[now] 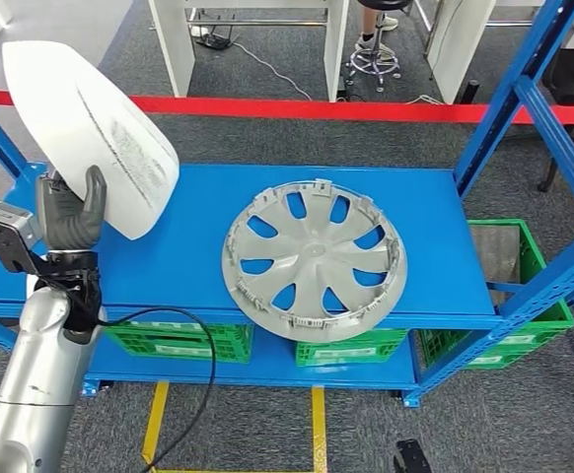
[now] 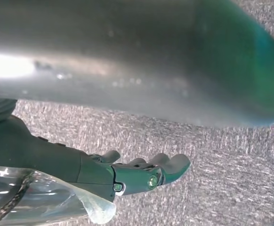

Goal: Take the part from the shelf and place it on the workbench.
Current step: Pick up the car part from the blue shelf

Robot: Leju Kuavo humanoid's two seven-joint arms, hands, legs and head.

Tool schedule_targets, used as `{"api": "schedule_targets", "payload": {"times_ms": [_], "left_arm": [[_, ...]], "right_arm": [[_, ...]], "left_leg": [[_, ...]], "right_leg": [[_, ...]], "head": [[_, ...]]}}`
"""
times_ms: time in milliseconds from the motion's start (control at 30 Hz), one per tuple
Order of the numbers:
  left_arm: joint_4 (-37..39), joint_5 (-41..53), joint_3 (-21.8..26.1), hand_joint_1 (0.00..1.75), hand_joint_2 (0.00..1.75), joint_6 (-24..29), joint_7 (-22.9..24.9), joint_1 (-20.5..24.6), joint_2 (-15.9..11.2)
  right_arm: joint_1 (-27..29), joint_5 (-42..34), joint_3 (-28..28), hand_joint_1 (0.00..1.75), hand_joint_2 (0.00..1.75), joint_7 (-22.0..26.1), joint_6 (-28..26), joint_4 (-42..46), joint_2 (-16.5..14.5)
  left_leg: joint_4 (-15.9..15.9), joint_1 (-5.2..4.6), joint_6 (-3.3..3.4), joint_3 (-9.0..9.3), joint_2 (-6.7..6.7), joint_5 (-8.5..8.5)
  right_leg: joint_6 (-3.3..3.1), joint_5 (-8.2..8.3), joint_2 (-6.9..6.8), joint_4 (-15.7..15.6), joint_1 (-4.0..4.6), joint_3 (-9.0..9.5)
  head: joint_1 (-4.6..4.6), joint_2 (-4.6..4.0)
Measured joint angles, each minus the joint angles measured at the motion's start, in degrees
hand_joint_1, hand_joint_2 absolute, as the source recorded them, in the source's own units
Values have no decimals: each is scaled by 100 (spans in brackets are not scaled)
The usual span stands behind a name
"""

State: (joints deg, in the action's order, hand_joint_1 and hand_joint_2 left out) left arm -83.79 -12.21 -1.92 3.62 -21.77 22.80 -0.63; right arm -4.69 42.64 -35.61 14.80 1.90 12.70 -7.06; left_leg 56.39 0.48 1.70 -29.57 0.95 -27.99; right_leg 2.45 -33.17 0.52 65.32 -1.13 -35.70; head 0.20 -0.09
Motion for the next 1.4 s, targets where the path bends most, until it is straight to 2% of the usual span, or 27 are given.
{"api": "schedule_targets", "payload": {"times_ms": [67, 100, 133, 233, 300, 400, 467, 533, 567, 600, 633, 667, 733, 800, 900, 933, 967, 1033, 1067, 1100, 1133, 1167, 1200, 1233, 1300, 1333, 1400], "left_arm": [[26, -22, 6, 175, 175, -2, 7, -30, -5], [41, -30, 7, 175, 175, -4, 8, -48, -4], [57, -34, 7, 175, 175, -7, 10, -62, -3], [91, -48, 9, 175, 175, -15, 11, -70, -5], [103, -54, 12, 175, 175, -19, 16, -67, -10], [118, -57, 13, 175, 175, -23, 20, -68, -17], [129, -61, 14, 175, 175, -24, 20, -66, -34], [146, -65, 16, 175, 175, -27, 20, -72, -49], [156, -67, 16, 175, 175, -29, 20, -79, -52], [167, -69, 17, 175, 175, -30, 20, -87, -55], [175, -70, 17, 175, 175, -30, 20, -93, -57], [180, -70, 17, 175, 175, -31, 20, -94, -60], [183, -70, 17, 175, 175, -34, 21, -83, -65], [183, -70, 19, 175, 175, -35, 21, -69, -73], [184, -70, 20, 175, 175, -36, 20, -61, -84], [185, -70, 20, 175, 175, -36, 21, -58, -82], [186, -70, 20, 175, 175, -36, 23, -56, -80], [190, -72, 24, 175, 175, -36, 27, -57, -83], [193, -73, 26, 175, 175, -36, 28, -61, -86], [198, -74, 27, 175, 175, -36, 28, -69, -89], [203, -75, 28, 175, 175, -36, 28, -79, -88], [208, -75, 28, 175, 175, -36, 28, -94, -88], [213, -75, 29, 175, 175, -36, 28, -109, -88], [214, -75, 31, 175, 175, -36, 28, -120, -89], [214, -75, 45, 175, 175, -36, 28, -135, -99], [214, -72, 54, 175, 175, -34, 27, -149, -105], [216, -57, 76, 175, 175, -23, 20, -211, -124]], "right_arm": [[20, 0, 1, 0, 0, -4, -2, 0, 5], [31, 0, 1, 0, 0, -5, -3, 0, 7], [39, 0, 1, 0, 0, -5, -4, 0, 11], [38, -2, 1, 0, 0, -8, -13, -1, 29], [34, -3, 2, 0, 0, -17, -15, -5, 31], [30, -15, 1, 0, 0, -25, -20, -9, 32], [19, -27, 1, 0, 0, -30, -25, -9, 33], [15, -32, 1, 0, 0, -36, -26, -10, 33], [17, -32, 1, 0, 0, -39, -27, -10, 33], [18, -33, 1, 0, 0, -43, -27, -11, 33], [18, -34, 1, 0, 0, -47, -28, -11, 33], [18, -34, 1, 0, 0, -51, -29, -11, 33], [16, -35, 1, 0, 0, -55, -30, -11, 31], [13, -35, 1, 0, 0, -55, -29, -11, 29], [21, -36, 2, 0, 0, -55, -29, -16, 28], [27, -37, 2, 0, 0, -56, -29, -19, 28], [32, -37, 2, 0, 0, -57, -29, -21, 28], [38, -37, 2, 0, 0, -60, -31, -22, 29], [39, -37, 3, 0, 0, -60, -31, -22, 29], [39, -37, 3, 0, 0, -61, -31, -22, 29], [38, -37, 3, 0, 0, -65, -31, -22, 28], [38, -37, 3, 0, 0, -70, -31, -22, 29], [36, -37, 3, 0, 0, -75, -31, -22, 29], [30, -36, 3, 0, 0, -79, -31, -22, 30], [8, -34, 6, 0, 0, -81, -32, -22, 31], [-1, -33, 8, 0, 0, -82, -33, -23, 31], [11, -31, 12, 0, 0, -89, -34, -26, 29]], "left_leg": [[22, -2, 5, -42, 13, 5], [37, -1, 4, -55, 17, 5], [54, 2, -2, -63, 19, 1], [151, 6, -70, -99, 16, -39], [226, -9, -144, -160, 9, -39], [285, -2, -241, -256, -5, -44], [582, 9, -297, -390, -22, -326], [1257, 14, -333, -622, -35, -759], [1579, 16, -340, -719, -37, -903], [1762, 15, -337, -753, -39, -940], [1747, 14, -325, -697, -40, -861], [1528, 11, -301, -544, -42, -689], [759, -6, -230, -81, -60, -381], [208, -42, -182, 213, -82, -323], [57, -68, -122, 176, -67, -220], [25, -59, -88, 127, -53, -144], [-6, -46, -51, 62, -37, -64], [-17, -41, 2, -98, -18, 70], [-9, -45, 14, -187, -13, 135], [1, -51, 15, -278, -9, 197], [14, -55, 10, -367, -7, 256], [31, -57, -1, -453, -7, 309], [53, -58, -18, -525, -7, 356], [82, -67, -40, -593, -8, 397], [137, -83, -88, -688, -2, 488], [149, -87, -112, -724, 1, 542], [155, -72, -163, -768, -5, 626]], "right_leg": [[16, -251, -3, 709, -2, -308], [26, -236, -6, 859, -6, -372], [35, -105, -13, 786, -14, -333], [39, 413, -54, -145, -27, 133], [9, 471, -61, -431, -9, 278], [-65, 467, -42, -505, -13, 249], [-160, 493, -33, -566, -33, 201], [-248, 551, -32, -568, -20, 113], [-272, 583, -33, -567, -10, 69], [-285, 618, -33, -566, 0, 24], [-287, 657, -32, -566, 10, -21], [-284, 696, -28, -566, 19, -62], [-259, 774, -20, -567, 32, -128], [-200, 864, -17, -582, 30, -167], [-88, 994, -16, -653, 11, -209], [-61, 918, -19, -630, 8, -254], [-36, 728, -20, -506, 10, -317], [0, 148, -27, 79, 4, -480], [17, -62, -28, 452, 4, -541], [30, -129, -29, 745, 4, -562], [37, -56, -29, 889, 5, -518], [36, 109, -30, 839, 5, -382], [26, 274, -33, 600, 6, -153], [10, 336, -37, 209, 13, 163], [-25, 230, -40, -582, 30, 710], [-37, 151, -37, -806, 43, 842], [-93, 173, -33, -897, 38, 834]], "head": [[1, 0], [2, 0], [2, 0], [4, 0], [6, 0], [2, 0], [-21, 0], [-40, 0], [-42, 0], [-41, 0], [-41, 0], [-42, 0], [-39, 0], [-36, 0], [-36, 0], [-31, 0], [-22, 0], [-9, 0], [-5, 0], [-6, 0], [-5, 0], [-4, 0], [-5, 0], [-3, 0], [-4, 0], [-4, 0], [1, 0]]}}
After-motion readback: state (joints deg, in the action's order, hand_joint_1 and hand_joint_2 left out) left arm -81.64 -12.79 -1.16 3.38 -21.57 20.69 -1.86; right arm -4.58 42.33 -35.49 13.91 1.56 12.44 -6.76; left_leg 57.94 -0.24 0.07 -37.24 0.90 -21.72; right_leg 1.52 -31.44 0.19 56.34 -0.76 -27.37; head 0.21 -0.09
